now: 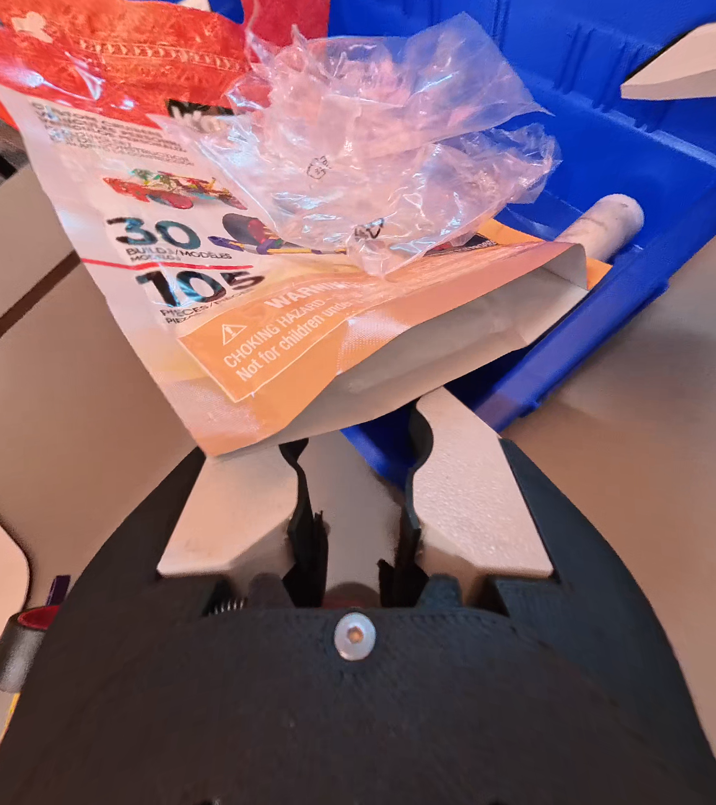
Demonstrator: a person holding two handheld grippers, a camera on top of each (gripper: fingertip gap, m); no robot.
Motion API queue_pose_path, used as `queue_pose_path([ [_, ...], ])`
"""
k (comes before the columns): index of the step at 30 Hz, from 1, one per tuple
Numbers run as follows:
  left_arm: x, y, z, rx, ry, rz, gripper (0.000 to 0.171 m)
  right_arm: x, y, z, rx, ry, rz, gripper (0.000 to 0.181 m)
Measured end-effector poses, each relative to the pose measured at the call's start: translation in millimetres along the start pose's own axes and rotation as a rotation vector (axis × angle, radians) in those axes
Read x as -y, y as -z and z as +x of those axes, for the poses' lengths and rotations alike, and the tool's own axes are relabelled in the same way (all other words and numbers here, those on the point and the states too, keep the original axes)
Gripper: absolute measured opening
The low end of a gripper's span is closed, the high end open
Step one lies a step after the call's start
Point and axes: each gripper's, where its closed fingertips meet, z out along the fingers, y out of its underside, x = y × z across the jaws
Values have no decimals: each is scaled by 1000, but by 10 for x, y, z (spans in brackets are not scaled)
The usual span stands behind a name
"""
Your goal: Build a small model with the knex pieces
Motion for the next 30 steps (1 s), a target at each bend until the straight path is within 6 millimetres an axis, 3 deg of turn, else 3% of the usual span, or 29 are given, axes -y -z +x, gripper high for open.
queue_pose_path([
  [4, 154, 86, -23, 23, 17, 61, 32, 121, 150, 20, -32, -2, 36, 5],
  [7, 339, 298, -60, 49, -17, 105, 30, 320, 345, -15, -57, 8, 78, 5],
  [13, 714, 863, -226, 50, -41, 163, 30, 946, 796, -209, -92, 66, 151, 5],
  [18, 1014, 1392, -477, 67, -64, 170, 29, 1554, 1109, -454, -111, 108, 198, 5],
  [25, 1226, 2165, -1107, 138, -58, 170, 28, 2351, 1257, -1094, -69, 150, 263, 4],
  [30, 1131, 2882, -1627, 250, -39, 213, 28, 2838, 1367, -1837, 1, 174, 362, 4],
])
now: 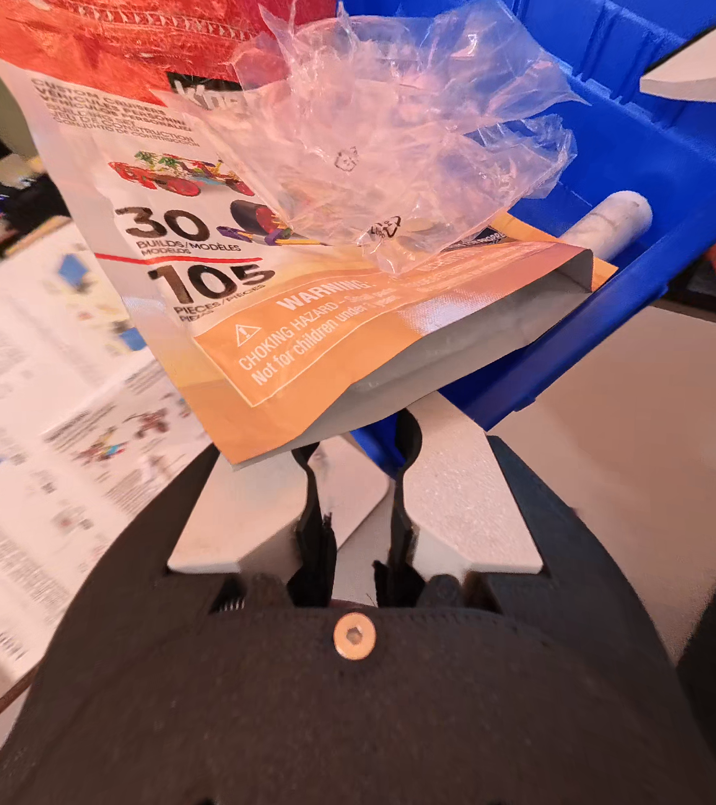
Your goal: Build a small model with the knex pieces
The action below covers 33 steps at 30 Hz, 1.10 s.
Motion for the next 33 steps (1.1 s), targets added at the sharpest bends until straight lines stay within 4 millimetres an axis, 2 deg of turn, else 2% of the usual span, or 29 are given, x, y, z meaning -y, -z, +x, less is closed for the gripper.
queue_pose_path([
  [3, -56, 446, -513, 93, 6, 18, 27, 419, -47, -544, 55, 15, 77, 4],
  [5, -151, 792, -869, 163, -3, 13, 27, 683, -90, -977, 106, 24, 121, 4],
  [8, -374, 1331, -1428, 257, 10, -8, 28, 1036, -184, -1707, 196, 31, 179, 4],
  [11, -682, 1855, -1942, 350, 22, -35, 28, 1297, -262, -2470, 283, 30, 225, 4],
  [15, -1189, 2507, -2508, 475, 60, -83, 28, 1482, -377, -3486, 411, 16, 258, 3],
  [19, -1787, 2928, -2986, 530, 115, -115, 29, 1462, -541, -4410, 520, 11, 254, 3],
  [23, -2457, 3086, -3377, 566, 188, -178, 29, 1245, -840, -5194, 603, 18, 201, 3],
  [27, -3109, 2971, -3688, 557, 254, -245, 29, 868, -1244, -5778, 658, 20, 117, 4],
  [30, -3544, 2779, -3864, 533, 296, -290, 29, 547, -1573, -6087, 683, 20, 46, 4],
  [33, -3871, 2536, -4024, 503, 338, -322, 28, 271, -1860, -6261, 679, 24, -21, 4],
])
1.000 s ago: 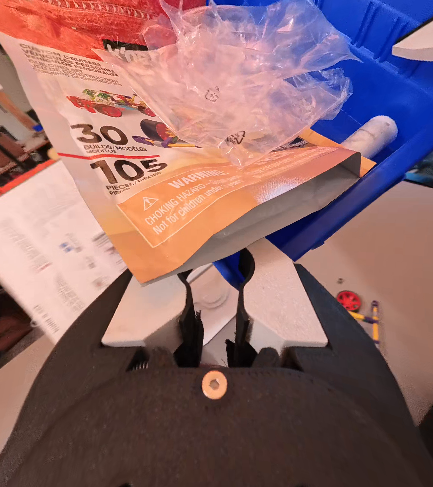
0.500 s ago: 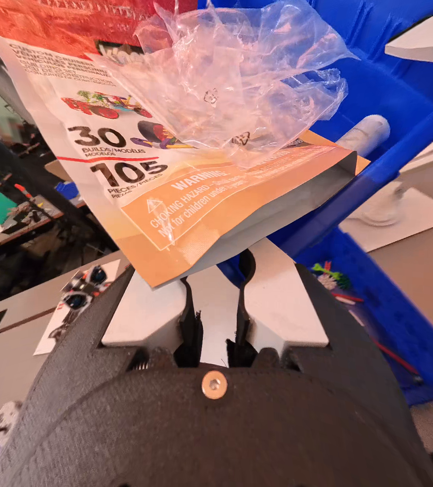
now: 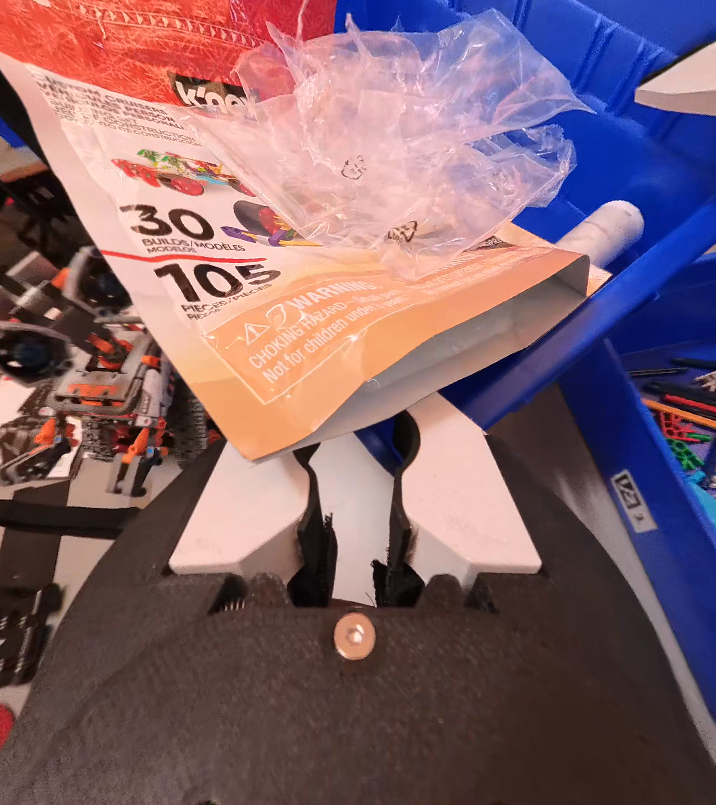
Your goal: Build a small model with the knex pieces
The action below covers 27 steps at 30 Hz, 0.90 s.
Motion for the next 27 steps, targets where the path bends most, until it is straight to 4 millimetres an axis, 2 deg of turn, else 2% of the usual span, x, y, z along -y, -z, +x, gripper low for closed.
queue_pose_path([
  [4, -119, -415, -29, -52, 21, -45, 27, -262, -319, 114, 1, -22, -101, 5],
  [7, -141, -620, -40, -71, 36, -56, 26, -274, -433, 189, -3, -22, -127, 5],
  [12, -39, -781, -96, -76, 43, -55, 26, -232, -584, 297, -13, -18, -162, 5],
  [14, 20, -796, -176, -55, 51, -45, 24, -236, -686, 284, 17, -21, -170, 7],
  [16, -6, -849, -238, -36, 49, -61, 23, -297, -799, 258, 26, 4, -199, 7],
  [21, -297, -1089, -267, -29, 72, -124, 23, -683, -1015, 173, 89, 46, -377, 11],
  [24, -492, -1197, -212, -36, 55, -179, 21, -1023, -1014, 127, 117, 101, -525, 15],
  [27, -603, -1255, -192, -27, 45, -200, 18, -1177, -928, 87, 153, 131, -624, 18],
])
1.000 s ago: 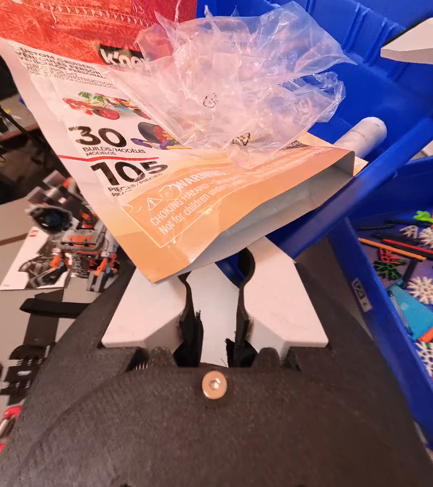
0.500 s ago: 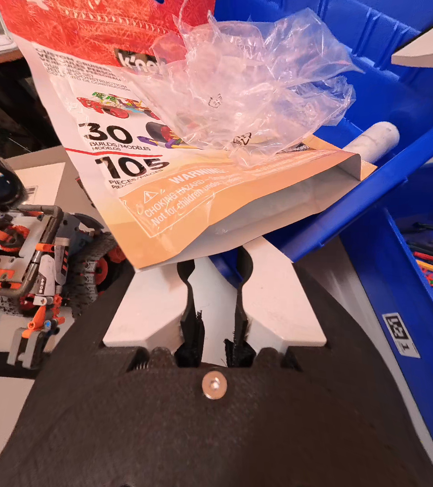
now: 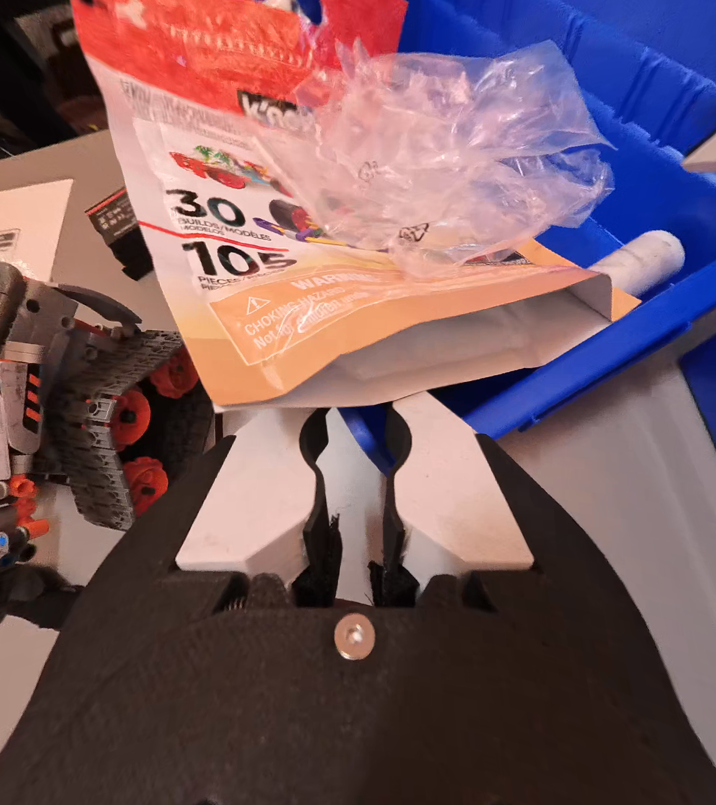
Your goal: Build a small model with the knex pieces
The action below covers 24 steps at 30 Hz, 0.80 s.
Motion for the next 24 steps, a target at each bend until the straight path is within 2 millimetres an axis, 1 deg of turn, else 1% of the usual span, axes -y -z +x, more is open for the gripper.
queue_pose_path([
  [2, -61, -23, -21, 17, -23, -18, 15, -158, -32, -83, 33, 41, -84, 19],
  [3, -107, -35, -24, 21, -38, -32, 15, -201, -35, -113, 34, 61, -103, 20],
  [5, -184, -45, -37, 28, -41, -47, 14, -226, -8, -157, 23, 87, -104, 23],
  [8, -210, -1, -61, 23, -22, -38, 11, -335, 70, -261, 57, 121, -139, 26],
  [9, -235, 5, -57, 20, -34, -46, 11, -333, 107, -256, 36, 132, -122, 25],
  [10, -254, 17, -58, 19, -41, -50, 11, -320, 149, -225, -5, 142, -100, 31],
  [11, -266, 34, -65, 21, -48, -51, 10, -312, 211, -195, -47, 155, -83, 42],
  [12, -286, 57, -91, 38, -72, -57, 9, -286, 306, -193, -69, 173, -50, 51],
  [13, -311, 89, -120, 64, -101, -65, 13, -237, 429, -198, -81, 185, 2, 58],
  [14, -349, 132, -133, 79, -121, -82, 24, -201, 567, -178, -106, 198, 49, 58],
  [15, -410, 180, -140, 87, -135, -115, 45, -189, 713, -148, -139, 221, 84, 61],
  [16, -470, 247, -175, 115, -161, -149, 56, -191, 866, -136, -161, 245, 120, 65],
  [17, -488, 337, -213, 150, -201, -159, 54, -218, 1020, -148, -164, 263, 151, 67],
  [19, -499, 564, -209, 184, -238, -190, 57, -380, 1340, -244, -126, 292, 194, 70],
  [20, -436, 701, -147, 176, -232, -171, 56, -496, 1512, -267, -125, 316, 214, 68],
  [21, -371, 843, -19, 137, -210, -155, 56, -642, 1675, -274, -124, 332, 221, 64],
  [22, -322, 996, 161, 80, -187, -147, 59, -810, 1821, -287, -106, 334, 224, 65],
  [24, -203, 1324, 703, -100, -110, -87, 66, -1193, 2043, -256, -62, 297, 212, 70],
])
